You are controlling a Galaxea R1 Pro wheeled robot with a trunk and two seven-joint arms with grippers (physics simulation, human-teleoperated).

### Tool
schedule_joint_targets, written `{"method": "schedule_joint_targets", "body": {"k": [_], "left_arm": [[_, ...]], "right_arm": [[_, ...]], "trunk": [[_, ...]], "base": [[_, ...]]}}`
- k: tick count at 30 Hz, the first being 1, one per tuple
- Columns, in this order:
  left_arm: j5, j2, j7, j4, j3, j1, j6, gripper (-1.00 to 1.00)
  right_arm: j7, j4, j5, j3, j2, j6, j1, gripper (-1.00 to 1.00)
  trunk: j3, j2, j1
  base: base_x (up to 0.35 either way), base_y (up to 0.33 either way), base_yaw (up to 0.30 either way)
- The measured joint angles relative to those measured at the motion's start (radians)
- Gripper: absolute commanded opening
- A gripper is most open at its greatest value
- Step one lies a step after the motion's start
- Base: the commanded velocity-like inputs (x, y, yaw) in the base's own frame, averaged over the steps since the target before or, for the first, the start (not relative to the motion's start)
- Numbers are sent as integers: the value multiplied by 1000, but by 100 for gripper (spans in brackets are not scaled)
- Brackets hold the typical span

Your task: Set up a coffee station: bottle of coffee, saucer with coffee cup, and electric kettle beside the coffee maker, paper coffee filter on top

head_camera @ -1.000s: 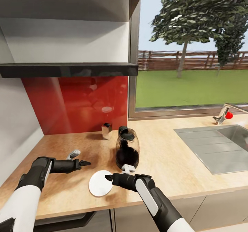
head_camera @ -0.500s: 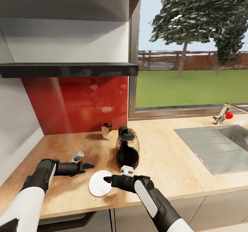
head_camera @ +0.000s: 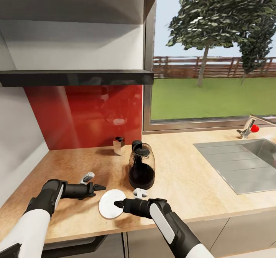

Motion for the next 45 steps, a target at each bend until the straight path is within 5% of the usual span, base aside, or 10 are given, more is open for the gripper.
{"method": "schedule_joint_targets", "body": {"k": [27,36,45], "left_arm": [[12,-15,-6,28,1,2,0,100],[9,-48,-6,29,0,3,2,100],[9,-55,-5,27,0,3,2,100]], "right_arm": [[1,5,0,0,0,0,0,100],[1,5,0,0,0,0,0,100],[0,5,0,1,0,0,0,100]], "trunk": [[0,0,0],[0,0,0],[0,0,0]], "base": [[0,0,0],[0,0,0],[0,0,0]]}}
